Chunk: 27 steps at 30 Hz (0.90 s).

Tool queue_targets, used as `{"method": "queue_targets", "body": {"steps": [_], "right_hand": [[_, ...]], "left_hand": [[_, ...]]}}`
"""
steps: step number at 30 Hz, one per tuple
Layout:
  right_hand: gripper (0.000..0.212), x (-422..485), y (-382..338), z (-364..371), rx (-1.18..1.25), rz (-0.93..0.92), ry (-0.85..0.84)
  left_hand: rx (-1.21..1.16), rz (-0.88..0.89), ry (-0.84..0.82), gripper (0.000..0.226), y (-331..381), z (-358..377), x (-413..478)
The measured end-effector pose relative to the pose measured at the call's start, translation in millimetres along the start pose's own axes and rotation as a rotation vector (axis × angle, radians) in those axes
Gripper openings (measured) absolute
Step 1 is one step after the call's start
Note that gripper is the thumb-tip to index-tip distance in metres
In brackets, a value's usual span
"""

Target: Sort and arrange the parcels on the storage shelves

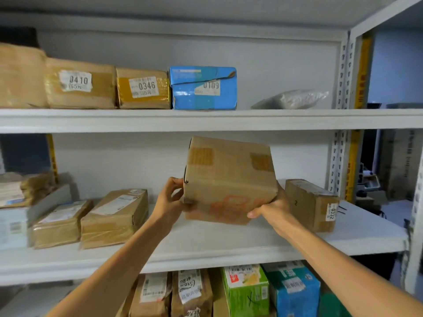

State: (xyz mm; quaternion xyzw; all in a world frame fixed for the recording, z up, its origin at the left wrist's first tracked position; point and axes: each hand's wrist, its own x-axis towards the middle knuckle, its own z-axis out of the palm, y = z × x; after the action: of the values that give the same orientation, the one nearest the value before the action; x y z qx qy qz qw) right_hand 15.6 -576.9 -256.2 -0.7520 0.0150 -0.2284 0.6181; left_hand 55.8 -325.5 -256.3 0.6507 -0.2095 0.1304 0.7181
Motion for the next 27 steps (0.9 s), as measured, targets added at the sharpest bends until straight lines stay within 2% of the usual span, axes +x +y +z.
{"method": "queue_targets", "body": {"steps": [3,7,11,14,18,22,25,27], "right_hand": [[0.073,4,-2,2,0.054,0.000,-0.011],[0.051,0,-8,-2,0.170,0.045,-0.027],[0.040,10,-5,-10,0.469,0.199,-0.022],[0.033,16,5,-9,0.439,0.254,-0.024],[0.026,15,12,-6,0.367,0.285,-0.074],[0.022,15,-2,-4,0.363,0.277,-0.037],[0.025,12,-18,-9,0.342,0.208,-0.129],[0.041,9,-27,-14,0.320,0.164,-0.231]], "left_hand": [[-0.008,0.040,-0.021,0.054,6,-2,-1],[0.127,0.107,-0.055,0.051,7,-9,-11],[0.245,0.101,-0.155,0.072,11,-5,-28],[0.294,0.091,-0.246,0.077,7,-1,-33],[0.126,0.005,-0.263,0.076,6,-4,-27],[-0.048,-0.093,-0.295,0.081,-6,-22,-13],[-0.341,-0.227,-0.161,0.059,-25,-30,-4],[-0.371,-0.283,-0.107,0.042,-33,-31,-4]]}}
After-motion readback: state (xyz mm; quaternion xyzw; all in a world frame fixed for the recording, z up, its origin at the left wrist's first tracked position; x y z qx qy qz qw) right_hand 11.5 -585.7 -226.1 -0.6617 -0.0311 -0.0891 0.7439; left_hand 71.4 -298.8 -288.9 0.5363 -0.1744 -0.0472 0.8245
